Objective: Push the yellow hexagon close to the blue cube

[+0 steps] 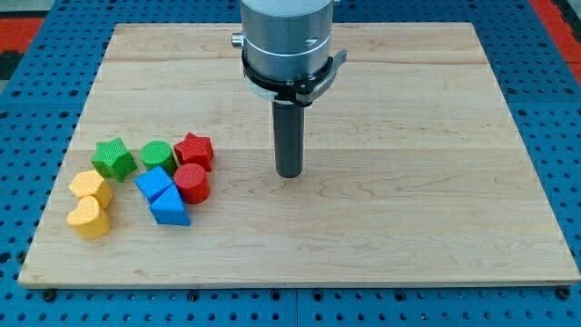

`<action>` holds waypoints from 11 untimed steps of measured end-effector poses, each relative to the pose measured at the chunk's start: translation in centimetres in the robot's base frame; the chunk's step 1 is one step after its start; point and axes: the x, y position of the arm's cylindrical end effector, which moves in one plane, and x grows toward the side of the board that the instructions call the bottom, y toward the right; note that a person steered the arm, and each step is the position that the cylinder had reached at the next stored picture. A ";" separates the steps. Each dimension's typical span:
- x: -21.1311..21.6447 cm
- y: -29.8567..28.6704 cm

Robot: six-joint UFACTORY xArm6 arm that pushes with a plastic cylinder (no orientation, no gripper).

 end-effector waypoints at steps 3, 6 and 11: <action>2.6 0.5; 13.8 -17.3; 2.1 -20.8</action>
